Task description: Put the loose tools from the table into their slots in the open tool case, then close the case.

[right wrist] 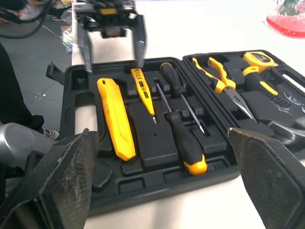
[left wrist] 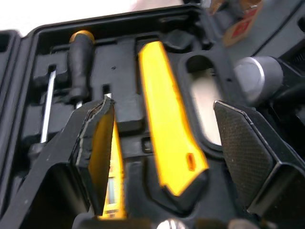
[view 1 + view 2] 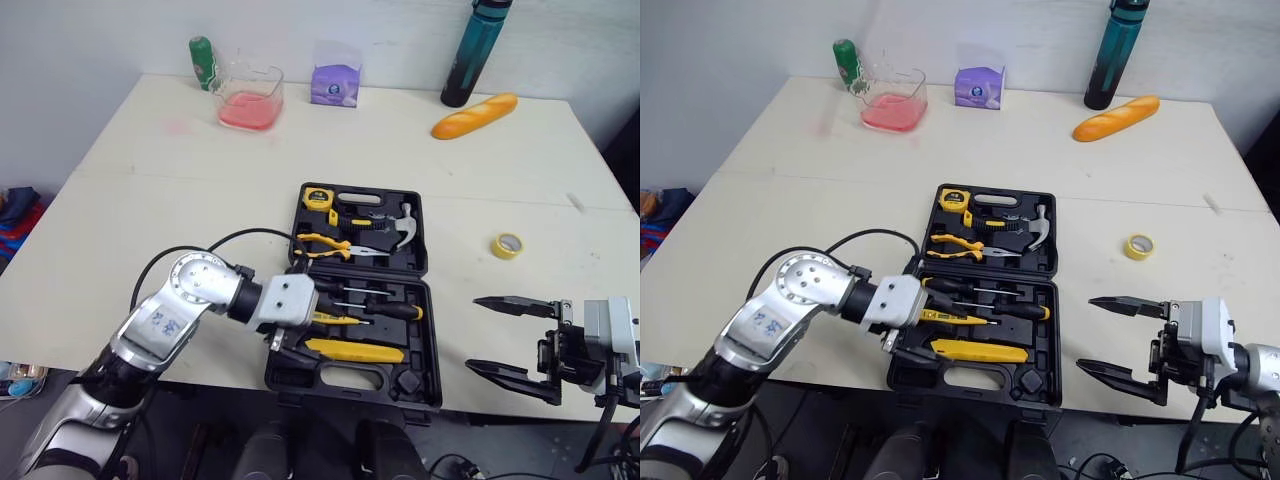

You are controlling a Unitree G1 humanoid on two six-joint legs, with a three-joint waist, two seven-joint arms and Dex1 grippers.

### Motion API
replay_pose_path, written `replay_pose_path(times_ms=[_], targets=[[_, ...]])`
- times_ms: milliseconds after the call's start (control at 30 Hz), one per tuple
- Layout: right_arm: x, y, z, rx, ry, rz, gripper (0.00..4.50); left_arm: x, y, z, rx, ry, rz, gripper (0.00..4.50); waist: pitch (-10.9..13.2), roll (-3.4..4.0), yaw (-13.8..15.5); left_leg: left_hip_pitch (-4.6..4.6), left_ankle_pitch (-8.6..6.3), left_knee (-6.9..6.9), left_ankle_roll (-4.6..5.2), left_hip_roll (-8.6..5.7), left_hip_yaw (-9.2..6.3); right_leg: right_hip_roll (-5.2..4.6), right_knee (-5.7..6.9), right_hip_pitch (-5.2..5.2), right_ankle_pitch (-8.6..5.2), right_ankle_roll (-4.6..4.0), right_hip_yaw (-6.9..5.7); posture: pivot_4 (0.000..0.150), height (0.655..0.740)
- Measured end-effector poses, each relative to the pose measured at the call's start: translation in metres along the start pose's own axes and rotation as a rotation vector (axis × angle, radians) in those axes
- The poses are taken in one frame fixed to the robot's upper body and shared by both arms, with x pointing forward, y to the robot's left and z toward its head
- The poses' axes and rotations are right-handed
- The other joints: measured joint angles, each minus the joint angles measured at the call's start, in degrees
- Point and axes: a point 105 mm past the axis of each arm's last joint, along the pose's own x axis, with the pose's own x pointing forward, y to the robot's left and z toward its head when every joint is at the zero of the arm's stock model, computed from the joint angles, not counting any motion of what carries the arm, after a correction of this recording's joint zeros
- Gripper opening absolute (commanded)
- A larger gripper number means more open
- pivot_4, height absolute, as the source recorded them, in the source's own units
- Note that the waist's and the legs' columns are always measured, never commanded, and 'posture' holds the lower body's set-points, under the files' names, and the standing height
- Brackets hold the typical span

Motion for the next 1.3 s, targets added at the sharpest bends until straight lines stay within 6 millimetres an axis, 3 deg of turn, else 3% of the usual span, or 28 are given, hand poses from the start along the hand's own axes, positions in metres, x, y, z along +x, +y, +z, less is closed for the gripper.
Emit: replay_pose_path(times_ms=[267,600,767,1300], targets=[[0.000,0.002,-0.005,0.008,-0.003,0.009,4.50,0.010,-0.005,-0.017,0.057,0.096,0.009,3.50,0.00,0.00,0.20,-0.03,0.00,0.00,0.02,-0.03,-0.02,-0.03,-0.02,0.01,0.00,0.00,-0.03,0.150,0.7400],[-0.001,0.002,-0.009,0.008,-0.001,0.010,4.50,0.013,0.006,-0.016,0.105,0.102,0.066,3.50,-0.05,0.09,0.13,0.07,0.01,0.00,0.02,-0.02,-0.02,-0.04,-0.02,0.05,0.00,0.00,-0.01,0.150,0.7400],[0.001,0.001,-0.007,0.010,-0.001,0.002,4.50,0.004,0.013,-0.028,0.068,0.154,0.092,3.50,-0.04,0.12,0.04,0.05,0.01,0.00,0.01,-0.01,-0.02,-0.03,-0.01,0.02,0.00,0.00,-0.03,0.150,0.7400],[0.004,-0.001,-0.003,-0.005,-0.009,0.001,4.50,0.000,0.025,-0.025,0.037,0.102,0.155,3.50,-0.04,0.12,0.14,-0.02,0.01,0.00,0.01,-0.02,-0.05,-0.04,0.02,0.02,0.00,0.01,-0.08,0.150,0.7400]])
